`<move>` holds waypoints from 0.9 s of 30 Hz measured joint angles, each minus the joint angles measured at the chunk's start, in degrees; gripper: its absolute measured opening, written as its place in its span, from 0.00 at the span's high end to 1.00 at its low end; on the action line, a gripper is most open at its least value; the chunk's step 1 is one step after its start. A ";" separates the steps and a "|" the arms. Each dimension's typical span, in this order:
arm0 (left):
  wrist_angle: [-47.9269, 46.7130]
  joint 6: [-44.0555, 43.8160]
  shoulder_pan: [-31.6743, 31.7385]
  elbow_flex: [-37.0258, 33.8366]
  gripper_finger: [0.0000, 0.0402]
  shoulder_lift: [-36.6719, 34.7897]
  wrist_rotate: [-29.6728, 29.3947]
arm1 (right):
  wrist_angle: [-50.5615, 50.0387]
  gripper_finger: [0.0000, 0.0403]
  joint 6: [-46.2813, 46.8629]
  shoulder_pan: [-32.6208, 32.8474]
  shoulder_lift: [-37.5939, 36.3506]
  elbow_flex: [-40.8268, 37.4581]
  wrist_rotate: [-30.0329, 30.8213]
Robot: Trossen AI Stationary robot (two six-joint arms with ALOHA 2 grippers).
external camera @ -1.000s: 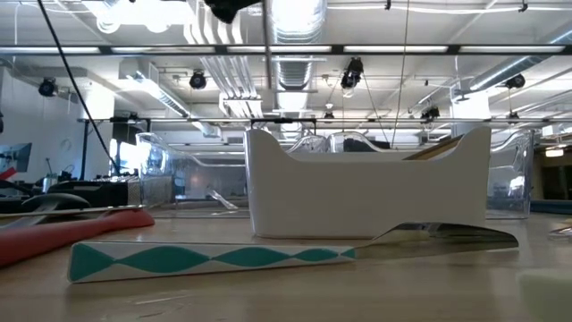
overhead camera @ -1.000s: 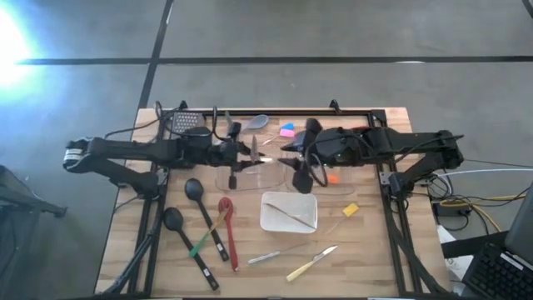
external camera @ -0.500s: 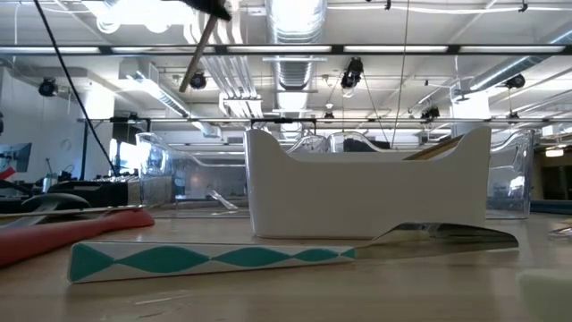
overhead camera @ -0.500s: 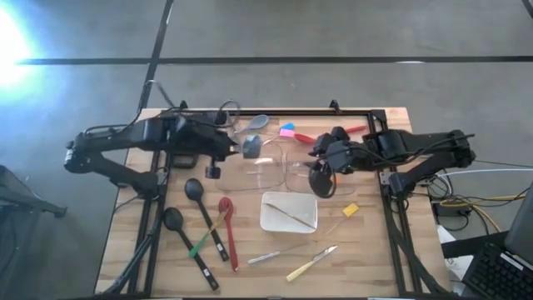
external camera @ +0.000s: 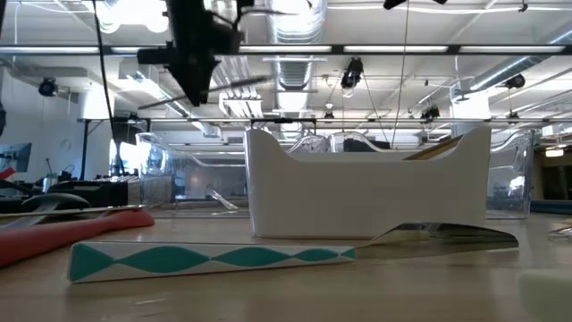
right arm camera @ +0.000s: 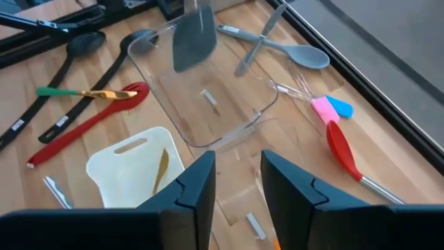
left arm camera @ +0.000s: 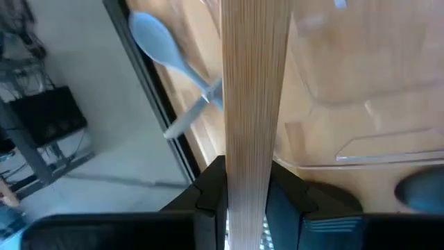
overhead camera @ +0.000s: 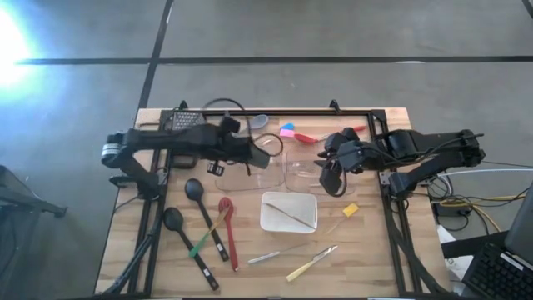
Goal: Pick & Place Kitchen Items
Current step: Put the gray spatula into the right transparent bin
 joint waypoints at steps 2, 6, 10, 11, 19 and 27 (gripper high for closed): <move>-2.26 -0.17 0.00 0.09 0.83 2.97 -2.42 | -0.05 0.75 0.27 0.00 -0.86 -1.13 0.01; -7.36 -1.56 -0.14 0.96 0.83 8.61 -7.50 | 0.15 0.78 0.64 0.00 -1.59 -3.28 0.32; -9.15 -2.77 -0.17 2.09 0.83 12.63 -7.79 | 0.30 0.81 0.54 -0.01 -2.15 -5.65 1.45; -9.01 -2.51 -0.17 2.70 0.83 13.39 -7.77 | 0.26 0.81 0.54 -0.02 -2.16 -6.29 1.49; -10.07 -1.79 -0.22 10.14 0.83 15.81 -7.78 | 0.26 0.85 0.46 -0.02 -2.27 -9.96 1.46; -1.77 0.10 0.11 22.81 0.83 15.35 7.10 | 0.28 0.86 0.36 -0.02 -2.29 -9.56 2.67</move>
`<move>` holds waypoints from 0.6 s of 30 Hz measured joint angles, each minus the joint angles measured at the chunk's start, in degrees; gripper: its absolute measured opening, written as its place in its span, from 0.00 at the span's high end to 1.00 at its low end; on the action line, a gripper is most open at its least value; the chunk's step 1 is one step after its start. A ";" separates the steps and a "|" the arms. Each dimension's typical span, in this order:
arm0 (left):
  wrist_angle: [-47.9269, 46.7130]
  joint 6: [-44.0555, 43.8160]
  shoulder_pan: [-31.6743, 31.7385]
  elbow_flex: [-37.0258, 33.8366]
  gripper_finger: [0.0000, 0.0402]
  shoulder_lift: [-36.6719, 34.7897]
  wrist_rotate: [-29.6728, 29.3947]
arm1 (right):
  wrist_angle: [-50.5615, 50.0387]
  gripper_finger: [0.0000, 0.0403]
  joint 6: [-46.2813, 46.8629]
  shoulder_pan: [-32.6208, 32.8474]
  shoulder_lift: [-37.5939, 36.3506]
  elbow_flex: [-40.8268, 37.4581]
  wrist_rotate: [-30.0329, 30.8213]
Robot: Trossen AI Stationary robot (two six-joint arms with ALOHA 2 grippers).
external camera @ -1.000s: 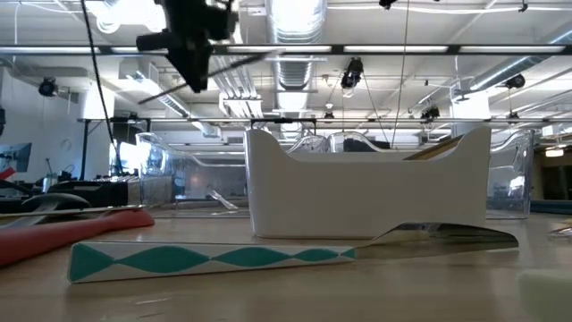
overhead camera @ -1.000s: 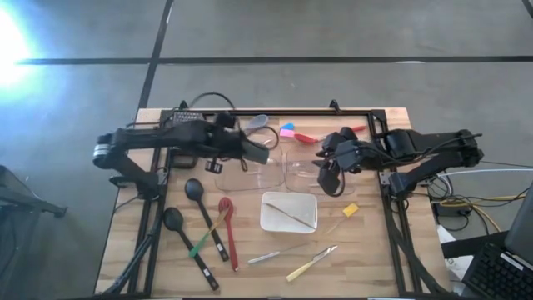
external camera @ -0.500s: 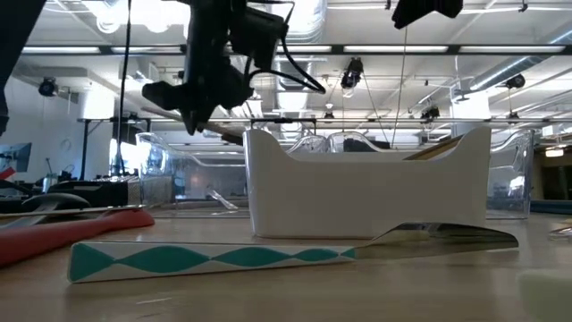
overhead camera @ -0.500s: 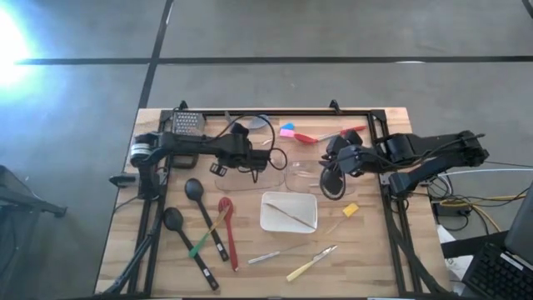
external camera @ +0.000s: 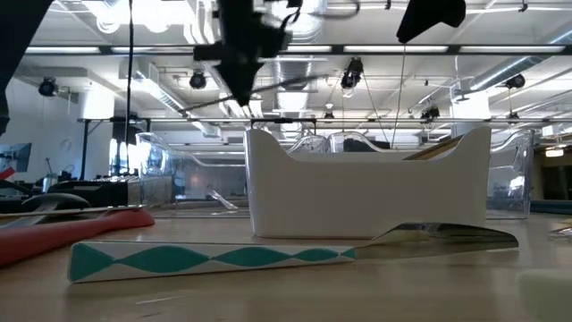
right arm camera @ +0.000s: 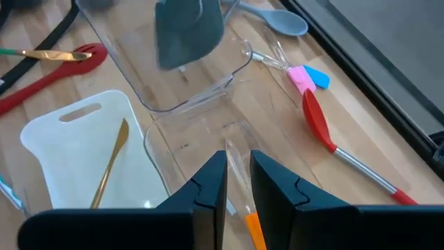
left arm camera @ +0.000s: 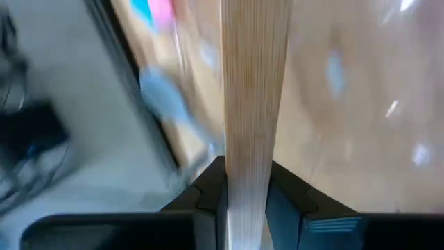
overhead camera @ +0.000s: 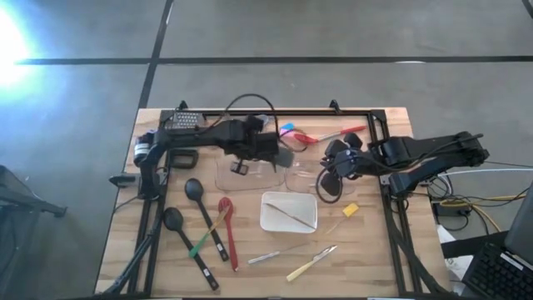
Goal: Pick & Place Kitchen Items
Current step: Put the gray spatula into the right transparent bin
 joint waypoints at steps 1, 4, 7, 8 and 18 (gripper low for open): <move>2.64 1.29 0.00 1.22 0.83 -0.02 2.31 | -0.03 0.85 -0.03 0.00 -0.04 0.24 0.11; 9.91 5.99 0.02 4.44 0.83 -0.02 7.56 | -0.17 0.86 -0.30 0.63 -1.30 0.46 0.35; 15.63 9.86 0.23 6.82 0.83 -0.03 12.98 | -0.20 0.87 -0.07 2.65 -4.19 0.62 3.75; 17.22 10.74 0.34 7.36 0.83 -0.07 15.04 | -0.27 0.88 0.65 3.75 -5.49 0.62 6.00; 22.98 14.11 0.42 7.99 0.83 3.21 15.50 | -0.36 0.94 8.46 11.08 -15.81 -2.81 20.90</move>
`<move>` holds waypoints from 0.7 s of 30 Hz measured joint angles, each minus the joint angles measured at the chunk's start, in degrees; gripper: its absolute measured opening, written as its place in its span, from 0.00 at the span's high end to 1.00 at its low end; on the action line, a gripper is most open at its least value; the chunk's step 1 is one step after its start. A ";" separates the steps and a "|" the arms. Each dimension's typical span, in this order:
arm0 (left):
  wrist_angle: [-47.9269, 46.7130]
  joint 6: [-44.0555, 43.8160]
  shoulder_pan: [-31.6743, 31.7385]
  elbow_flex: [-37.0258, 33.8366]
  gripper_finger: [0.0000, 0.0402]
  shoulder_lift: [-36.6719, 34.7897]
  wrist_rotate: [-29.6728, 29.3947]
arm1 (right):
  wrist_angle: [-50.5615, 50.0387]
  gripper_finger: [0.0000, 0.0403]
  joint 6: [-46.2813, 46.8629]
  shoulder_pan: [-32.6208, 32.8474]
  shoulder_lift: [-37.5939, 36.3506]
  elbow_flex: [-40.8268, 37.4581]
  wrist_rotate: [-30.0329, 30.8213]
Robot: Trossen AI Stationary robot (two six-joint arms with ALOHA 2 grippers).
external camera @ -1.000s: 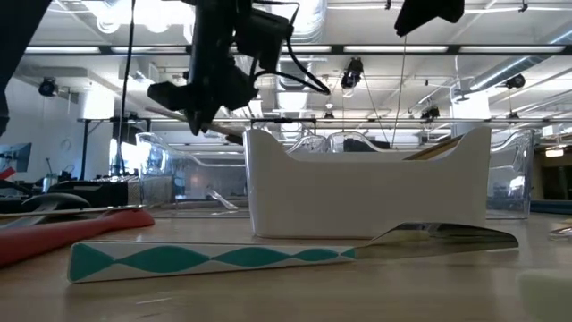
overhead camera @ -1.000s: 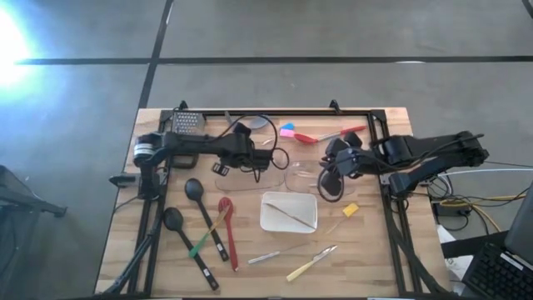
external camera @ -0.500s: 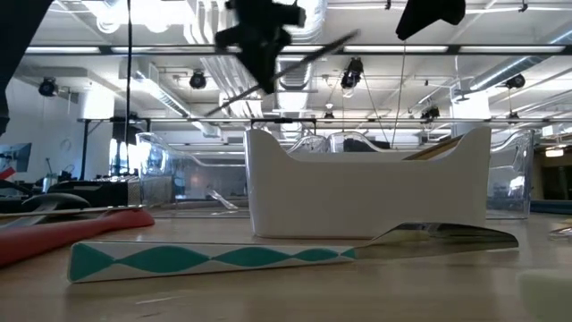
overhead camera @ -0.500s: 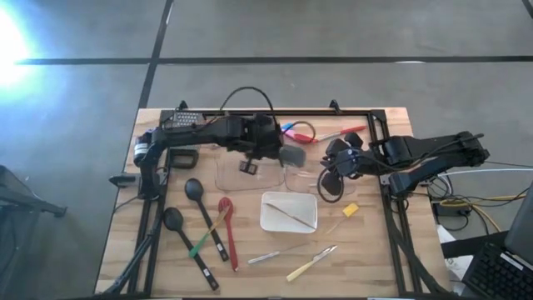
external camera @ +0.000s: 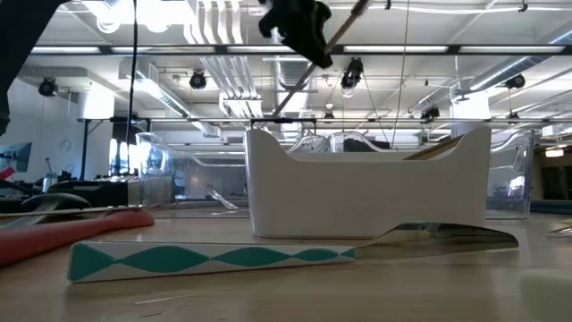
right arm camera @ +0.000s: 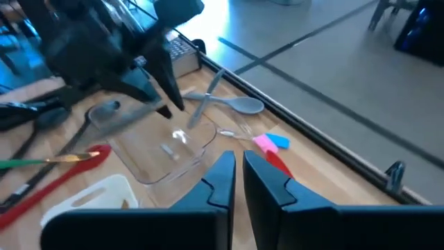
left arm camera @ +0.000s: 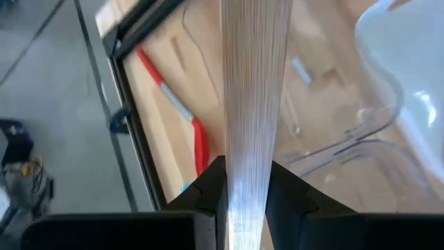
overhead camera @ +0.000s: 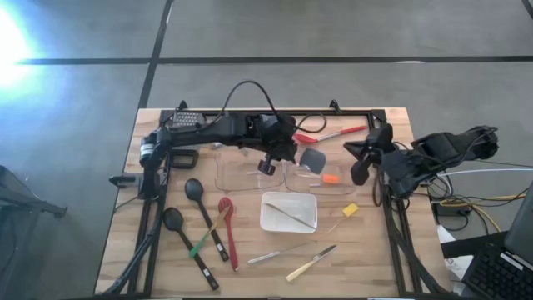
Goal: Pick & Place Kitchen Items
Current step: Put the gray spatula into the right transparent bin
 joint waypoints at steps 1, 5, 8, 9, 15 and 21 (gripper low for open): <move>-0.44 -0.30 0.00 -0.02 0.83 0.22 -0.77 | 0.01 0.95 0.70 0.29 -0.48 -0.82 -0.01; 0.45 -4.94 -0.01 -0.11 0.83 -0.27 1.66 | 3.77 0.94 -0.09 1.28 -1.05 -5.49 1.37; 4.31 -8.40 0.84 -0.09 0.83 -1.72 9.31 | 12.59 0.94 -5.66 1.71 -0.90 -10.22 3.41; 5.42 -9.29 1.24 -0.09 0.83 -2.17 11.62 | 16.35 0.94 -8.14 1.73 -0.87 -11.96 3.85; 11.10 -14.02 2.75 -0.08 0.83 -3.10 22.02 | 43.09 0.94 -23.32 1.77 -0.49 -22.56 3.18; 15.94 -14.46 2.63 -0.09 0.83 -3.45 36.53 | 55.09 0.94 -29.53 1.80 -0.06 -27.62 -1.07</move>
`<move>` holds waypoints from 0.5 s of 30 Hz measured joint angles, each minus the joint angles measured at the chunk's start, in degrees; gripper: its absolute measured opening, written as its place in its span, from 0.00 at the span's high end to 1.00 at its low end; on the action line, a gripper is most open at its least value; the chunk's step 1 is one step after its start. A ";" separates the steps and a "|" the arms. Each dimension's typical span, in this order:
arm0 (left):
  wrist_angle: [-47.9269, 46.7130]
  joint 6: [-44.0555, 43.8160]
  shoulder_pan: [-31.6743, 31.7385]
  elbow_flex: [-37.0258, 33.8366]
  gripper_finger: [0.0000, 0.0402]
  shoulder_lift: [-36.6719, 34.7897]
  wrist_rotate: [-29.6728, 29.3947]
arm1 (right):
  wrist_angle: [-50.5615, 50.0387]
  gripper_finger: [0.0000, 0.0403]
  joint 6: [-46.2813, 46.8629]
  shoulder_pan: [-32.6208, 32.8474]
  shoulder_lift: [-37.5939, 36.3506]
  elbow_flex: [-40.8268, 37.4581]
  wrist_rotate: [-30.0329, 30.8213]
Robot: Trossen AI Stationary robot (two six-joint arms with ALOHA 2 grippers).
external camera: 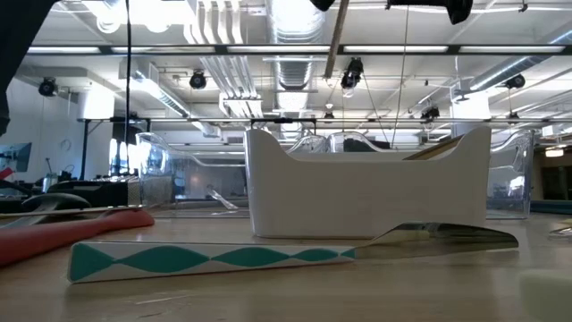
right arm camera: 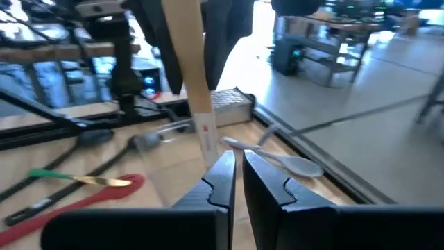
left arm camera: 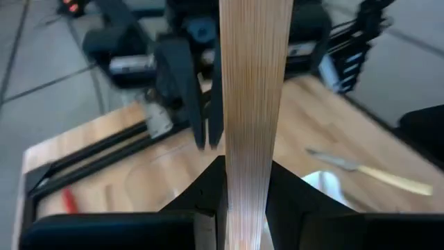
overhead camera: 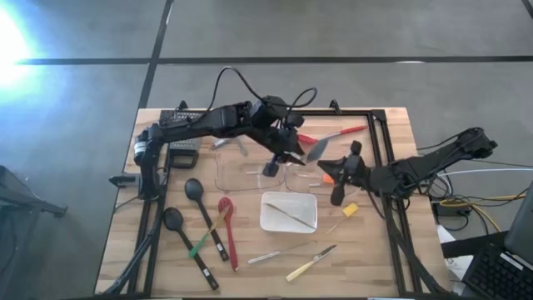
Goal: Pick & Place Kitchen Items
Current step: Put the gray spatula into the right transparent bin
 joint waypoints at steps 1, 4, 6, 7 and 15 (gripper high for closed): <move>0.04 0.12 0.08 0.00 0.83 0.00 1.40 | 0.43 0.94 0.66 0.00 0.05 -0.21 -0.55; 0.02 0.10 0.17 0.00 0.83 0.00 5.37 | 1.07 0.94 0.78 0.00 0.63 -0.20 -1.78; -0.22 0.66 -0.01 0.01 0.83 0.00 2.62 | 1.70 0.93 0.13 0.00 0.79 0.27 -1.79; -0.83 1.40 -0.24 0.04 0.83 -0.03 -1.37 | 2.66 0.92 -0.48 0.00 0.79 0.64 -1.78; -13.73 5.73 -1.18 0.02 0.83 -0.02 -32.09 | 1.81 0.80 -8.09 0.00 0.68 5.05 -1.81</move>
